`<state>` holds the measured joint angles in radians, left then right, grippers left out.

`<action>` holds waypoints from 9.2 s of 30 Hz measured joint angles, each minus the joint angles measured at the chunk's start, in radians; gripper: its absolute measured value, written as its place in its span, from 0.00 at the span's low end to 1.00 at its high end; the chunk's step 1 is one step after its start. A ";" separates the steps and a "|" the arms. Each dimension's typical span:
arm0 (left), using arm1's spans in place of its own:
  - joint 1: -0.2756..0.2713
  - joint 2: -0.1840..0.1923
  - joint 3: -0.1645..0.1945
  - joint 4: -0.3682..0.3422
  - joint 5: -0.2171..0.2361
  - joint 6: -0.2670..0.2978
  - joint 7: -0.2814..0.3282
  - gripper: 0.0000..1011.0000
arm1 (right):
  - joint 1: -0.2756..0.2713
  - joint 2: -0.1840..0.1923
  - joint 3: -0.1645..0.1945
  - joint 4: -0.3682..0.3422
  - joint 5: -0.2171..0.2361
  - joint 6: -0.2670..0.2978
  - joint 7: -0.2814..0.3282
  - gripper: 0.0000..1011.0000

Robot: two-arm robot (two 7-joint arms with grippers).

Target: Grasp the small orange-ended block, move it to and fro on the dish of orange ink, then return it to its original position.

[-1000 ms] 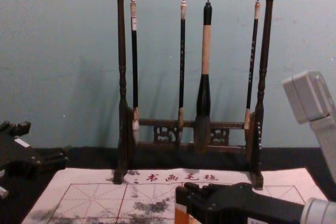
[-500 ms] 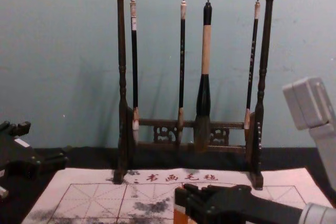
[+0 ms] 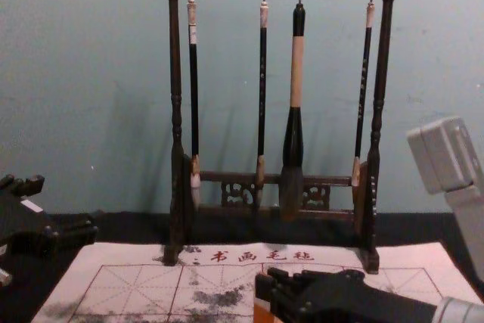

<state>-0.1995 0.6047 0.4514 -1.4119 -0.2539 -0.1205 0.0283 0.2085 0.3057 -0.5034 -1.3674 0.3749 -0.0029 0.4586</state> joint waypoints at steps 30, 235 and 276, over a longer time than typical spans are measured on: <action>0.000 0.000 0.000 0.000 0.000 0.000 0.000 0.99 | -0.034 0.037 0.037 -0.038 0.013 0.018 0.014 0.12; 0.000 0.000 0.000 0.000 0.000 0.000 0.000 0.99 | -0.055 0.040 -0.023 -0.104 0.052 0.083 0.008 0.12; 0.000 0.000 0.000 0.000 0.000 0.000 0.000 0.99 | -0.026 0.012 0.010 -0.054 0.038 0.073 -0.023 0.12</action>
<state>-0.1995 0.6047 0.4514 -1.4120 -0.2539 -0.1205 0.0283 0.1822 0.3172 -0.4933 -1.4214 0.4133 0.0702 0.4351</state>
